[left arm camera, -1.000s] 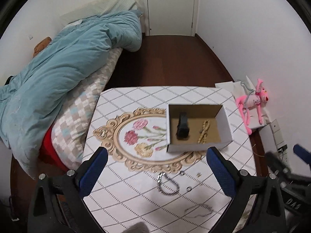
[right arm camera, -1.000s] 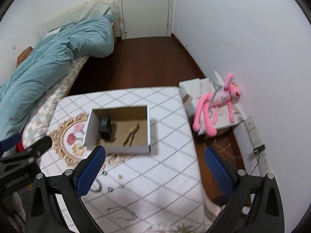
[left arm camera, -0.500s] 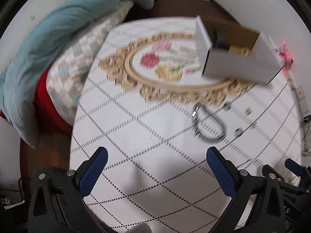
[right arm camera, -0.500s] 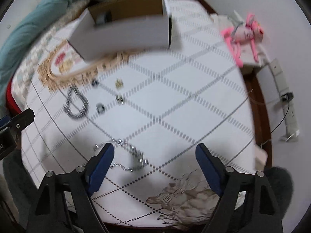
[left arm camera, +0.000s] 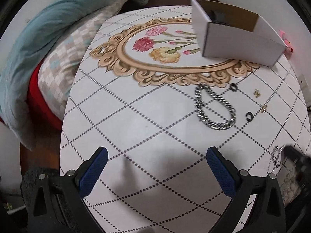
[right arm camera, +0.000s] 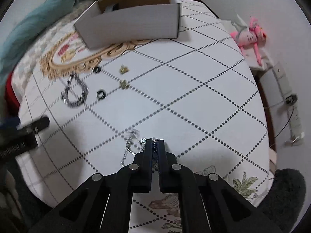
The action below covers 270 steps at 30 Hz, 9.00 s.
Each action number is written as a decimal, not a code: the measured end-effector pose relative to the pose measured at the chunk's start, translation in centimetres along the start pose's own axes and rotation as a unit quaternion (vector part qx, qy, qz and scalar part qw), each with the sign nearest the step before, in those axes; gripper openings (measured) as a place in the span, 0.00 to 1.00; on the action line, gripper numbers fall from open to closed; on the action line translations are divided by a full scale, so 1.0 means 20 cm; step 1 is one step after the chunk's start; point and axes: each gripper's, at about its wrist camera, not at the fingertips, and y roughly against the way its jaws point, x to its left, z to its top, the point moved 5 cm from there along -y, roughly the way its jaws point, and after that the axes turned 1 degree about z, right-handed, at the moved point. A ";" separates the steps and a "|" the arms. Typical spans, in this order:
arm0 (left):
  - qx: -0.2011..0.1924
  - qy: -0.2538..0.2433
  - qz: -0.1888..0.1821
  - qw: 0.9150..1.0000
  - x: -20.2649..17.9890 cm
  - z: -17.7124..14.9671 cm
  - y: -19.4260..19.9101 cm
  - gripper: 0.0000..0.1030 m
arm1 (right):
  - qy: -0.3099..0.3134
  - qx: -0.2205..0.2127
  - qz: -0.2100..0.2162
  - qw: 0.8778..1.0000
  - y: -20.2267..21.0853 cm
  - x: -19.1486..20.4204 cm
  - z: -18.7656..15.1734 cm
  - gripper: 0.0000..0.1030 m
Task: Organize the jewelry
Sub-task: 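Grasp the chunky silver chain with the left tool while the right tool grasps the thin silver chain, then carry both silver chains into the white box while both tools open, then lift both open tools out of the box, then grasp a gold earring with the right tool while the left tool grasps a black ring, then carry the earring and ring into the white box while both tools open, then grasp the second gold earring with the right tool while the left tool grasps the second black ring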
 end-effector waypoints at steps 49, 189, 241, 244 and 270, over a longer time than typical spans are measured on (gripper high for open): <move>-0.093 -0.027 -0.236 0.967 -0.22 0.66 0.57 0.02 | -0.038 -0.104 0.175 0.978 0.58 -0.02 0.73 0.01; -0.036 -0.045 -0.082 0.995 -0.59 0.12 0.00 0.45 | -0.059 -0.053 0.006 0.997 -0.03 -0.29 0.22 0.09; -0.022 0.027 -0.158 0.987 -0.29 1.22 0.12 0.72 | -0.002 -0.032 0.088 0.996 -0.04 -0.07 1.36 0.42; -0.034 0.030 -0.138 0.989 -0.24 1.19 0.11 0.80 | 0.004 -0.040 0.060 0.997 -0.01 -0.08 1.34 0.50; -0.112 0.039 -0.078 0.990 -0.07 0.87 0.39 1.00 | 0.038 -0.115 -0.037 0.992 0.38 -0.02 1.02 1.00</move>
